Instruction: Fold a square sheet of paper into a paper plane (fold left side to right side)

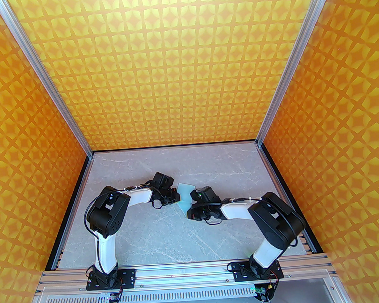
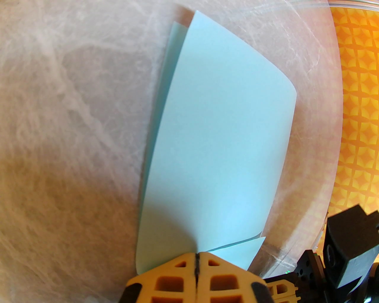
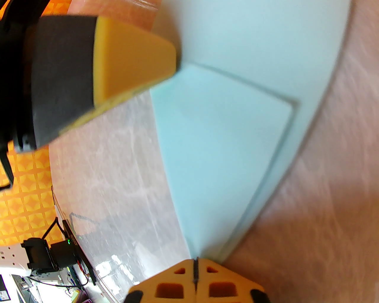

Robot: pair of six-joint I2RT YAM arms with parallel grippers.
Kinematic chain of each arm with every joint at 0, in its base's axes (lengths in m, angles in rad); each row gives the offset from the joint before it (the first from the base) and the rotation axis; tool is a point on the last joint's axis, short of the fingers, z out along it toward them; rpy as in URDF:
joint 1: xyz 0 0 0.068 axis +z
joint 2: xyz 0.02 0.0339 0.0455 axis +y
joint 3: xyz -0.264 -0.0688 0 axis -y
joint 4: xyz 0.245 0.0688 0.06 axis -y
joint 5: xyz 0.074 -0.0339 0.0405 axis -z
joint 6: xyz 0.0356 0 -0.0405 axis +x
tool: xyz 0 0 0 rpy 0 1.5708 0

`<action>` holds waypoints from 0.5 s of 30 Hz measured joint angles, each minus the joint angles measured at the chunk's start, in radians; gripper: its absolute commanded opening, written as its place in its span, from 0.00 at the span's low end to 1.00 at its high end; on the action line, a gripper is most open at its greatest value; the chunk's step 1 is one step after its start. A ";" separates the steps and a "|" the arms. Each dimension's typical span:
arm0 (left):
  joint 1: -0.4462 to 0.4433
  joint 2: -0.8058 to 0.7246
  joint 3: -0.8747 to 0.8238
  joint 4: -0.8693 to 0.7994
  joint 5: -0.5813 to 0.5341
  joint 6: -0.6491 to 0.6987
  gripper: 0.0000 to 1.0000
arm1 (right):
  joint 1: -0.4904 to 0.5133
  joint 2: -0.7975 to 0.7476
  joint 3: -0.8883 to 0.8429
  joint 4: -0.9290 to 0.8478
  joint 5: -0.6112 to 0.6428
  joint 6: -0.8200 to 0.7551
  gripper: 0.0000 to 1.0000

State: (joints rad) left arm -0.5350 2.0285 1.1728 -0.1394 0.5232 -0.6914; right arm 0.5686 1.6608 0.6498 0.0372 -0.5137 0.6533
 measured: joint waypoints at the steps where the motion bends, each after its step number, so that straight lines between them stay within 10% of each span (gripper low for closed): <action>1: 0.000 0.000 0.000 0.000 0.000 0.000 0.02 | 0.001 -0.010 -0.009 -0.003 0.000 0.000 0.00; 15: -0.005 0.000 0.006 -0.008 -0.001 0.003 0.03 | 0.002 -0.109 0.040 -0.177 0.085 -0.012 0.00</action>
State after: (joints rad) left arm -0.5400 2.0285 1.1786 -0.1474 0.5220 -0.6884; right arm 0.5701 1.5520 0.6895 -0.1398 -0.4282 0.6415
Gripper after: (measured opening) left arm 0.041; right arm 0.040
